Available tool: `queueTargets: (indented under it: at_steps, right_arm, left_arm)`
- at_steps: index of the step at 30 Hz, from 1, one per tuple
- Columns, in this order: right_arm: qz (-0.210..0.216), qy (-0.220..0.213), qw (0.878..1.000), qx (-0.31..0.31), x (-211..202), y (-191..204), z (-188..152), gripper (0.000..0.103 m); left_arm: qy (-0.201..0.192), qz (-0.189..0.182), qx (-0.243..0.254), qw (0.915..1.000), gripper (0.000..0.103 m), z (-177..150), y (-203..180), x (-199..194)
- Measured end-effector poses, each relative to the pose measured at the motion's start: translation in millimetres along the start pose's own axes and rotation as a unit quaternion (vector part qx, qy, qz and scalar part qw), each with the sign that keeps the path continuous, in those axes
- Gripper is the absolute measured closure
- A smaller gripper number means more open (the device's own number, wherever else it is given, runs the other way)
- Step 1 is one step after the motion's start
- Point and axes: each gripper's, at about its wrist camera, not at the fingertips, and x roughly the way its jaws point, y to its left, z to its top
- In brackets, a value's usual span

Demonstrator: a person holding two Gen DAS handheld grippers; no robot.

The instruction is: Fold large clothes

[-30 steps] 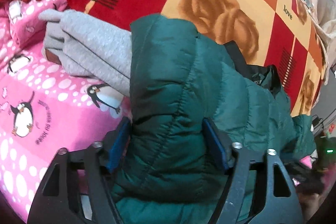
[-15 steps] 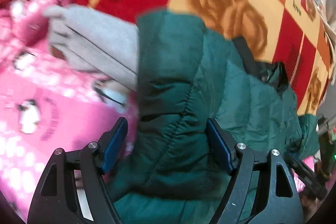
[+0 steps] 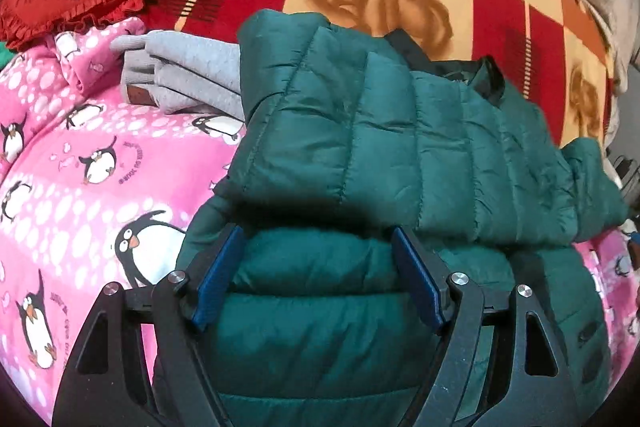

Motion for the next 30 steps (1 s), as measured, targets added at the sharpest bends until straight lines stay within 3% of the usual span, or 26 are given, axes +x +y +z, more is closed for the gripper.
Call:
queueTargets:
  at_steps: [2, 3, 5, 7, 9, 12, 17, 21, 25, 28, 30]
  right_arm:
    - [0.004, 0.019, 0.998, 0.055, 22, -26, 13, 0.021]
    - [0.019, 0.014, 0.997, 0.077, 28, -35, 17, 0.026]
    - [0.04, 0.004, 0.996, 0.081, 38, -31, 25, 0.026]
    - [0.033, 0.002, 0.997, 0.064, 50, -23, 30, 0.025]
    - [0.008, -0.016, 0.999, 0.049, 49, -15, 31, 0.055]
    - [-0.002, -0.052, 0.998, 0.032, 27, -9, 21, 0.08]
    - [0.001, -0.113, 0.993, -0.043, -29, 33, 2, 0.086]
    - [0.049, -0.122, 0.986, -0.103, -51, 92, -25, 0.088]
    - [0.115, -0.102, 0.973, -0.174, -58, 181, -72, 0.088]
    - [0.178, -0.073, 0.958, -0.211, -48, 259, -112, 0.088]
    - [0.225, -0.051, 0.943, -0.242, -38, 304, -141, 0.088]
  left_arm:
    - [0.0, -0.002, -0.002, 1.0, 0.026, -1, 1, 1]
    - [0.0, -0.005, -0.005, 1.0, 0.026, -1, 3, 2]
    - [-0.001, -0.014, -0.017, 0.9998, 0.026, -2, 7, 3]
    - [0.0, -0.017, -0.026, 0.9995, 0.026, -2, 10, 5]
    - [0.001, -0.017, -0.028, 0.9995, 0.026, -2, 11, 6]
    - [0.001, -0.017, -0.028, 0.9995, 0.026, -2, 11, 6]
    - [0.001, -0.016, -0.027, 0.9995, 0.026, -2, 11, 5]
    - [0.002, -0.016, -0.029, 0.9995, 0.026, -2, 13, 5]
    - [0.004, -0.024, -0.035, 0.9991, 0.026, -3, 15, 4]
    - [0.003, -0.027, -0.038, 0.9989, 0.026, -4, 16, 3]
    - [0.002, -0.03, -0.042, 0.9987, 0.026, -5, 17, 3]
